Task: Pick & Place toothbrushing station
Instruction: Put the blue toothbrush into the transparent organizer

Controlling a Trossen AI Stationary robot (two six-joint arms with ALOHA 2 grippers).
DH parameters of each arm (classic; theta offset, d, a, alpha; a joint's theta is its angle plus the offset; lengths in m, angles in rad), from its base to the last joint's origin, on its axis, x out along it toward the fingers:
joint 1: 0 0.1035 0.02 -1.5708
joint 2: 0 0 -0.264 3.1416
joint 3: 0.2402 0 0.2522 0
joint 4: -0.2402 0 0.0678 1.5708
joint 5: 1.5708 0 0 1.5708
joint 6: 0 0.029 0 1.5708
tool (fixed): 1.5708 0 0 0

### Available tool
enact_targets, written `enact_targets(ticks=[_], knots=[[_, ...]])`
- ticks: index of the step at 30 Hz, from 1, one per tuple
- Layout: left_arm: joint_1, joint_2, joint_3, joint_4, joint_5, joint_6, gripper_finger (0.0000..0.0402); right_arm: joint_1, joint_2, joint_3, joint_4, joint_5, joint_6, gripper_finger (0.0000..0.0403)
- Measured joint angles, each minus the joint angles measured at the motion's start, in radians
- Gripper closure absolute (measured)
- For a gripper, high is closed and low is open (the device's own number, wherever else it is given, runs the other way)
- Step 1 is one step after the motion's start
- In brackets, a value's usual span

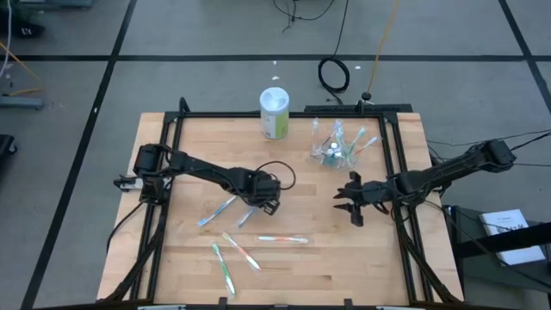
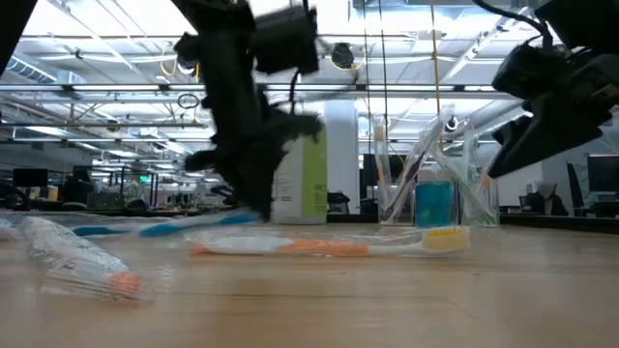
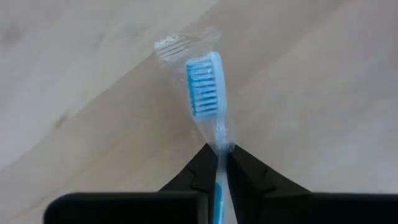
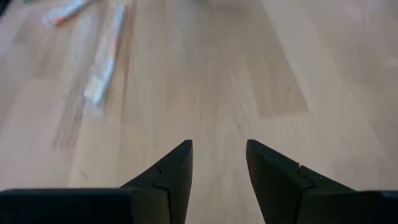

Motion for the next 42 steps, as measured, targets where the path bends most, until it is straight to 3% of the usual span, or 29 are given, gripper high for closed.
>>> enact_targets(ticks=[4,10,14,18,22,29,35,42], knots=[[-0.001,-0.029,0.036,0.152,-0.022,0.113,0.0365,0.0,-0.049,0.0,-0.157,-0.05,0.08,0.0261],[0.005,-0.038,0.092,0.41,-0.032,0.338,0.0393,0.001,-0.116,0.0,-0.475,-0.073,0.346,0.0261],[0.019,-0.039,0.103,0.653,-0.033,0.502,0.0388,0.0,-0.129,0.0,-0.564,-0.072,0.406,0.0261],[0.045,-0.04,0.105,0.897,-0.034,0.618,0.0373,0.0,-0.131,0.0,-0.553,-0.069,0.38,0.0261],[0.068,-0.04,0.105,1.009,-0.046,0.731,0.0376,0.0,-0.137,0.0,-0.521,-0.067,0.327,0.0261],[0.119,-0.019,0.105,1.194,-0.266,0.954,0.0394,0.0,-0.138,0.0,-0.38,-0.067,0.188,0.0261],[0.18,0.078,0.104,1.432,-0.201,1.032,0.0373,0.0,-0.141,0.0,-0.308,-0.067,0.133,0.0261],[0.242,0.232,0.104,1.586,-0.201,0.997,0.0396,0.0,-0.142,0.0,-0.308,-0.067,0.133,0.0261]])
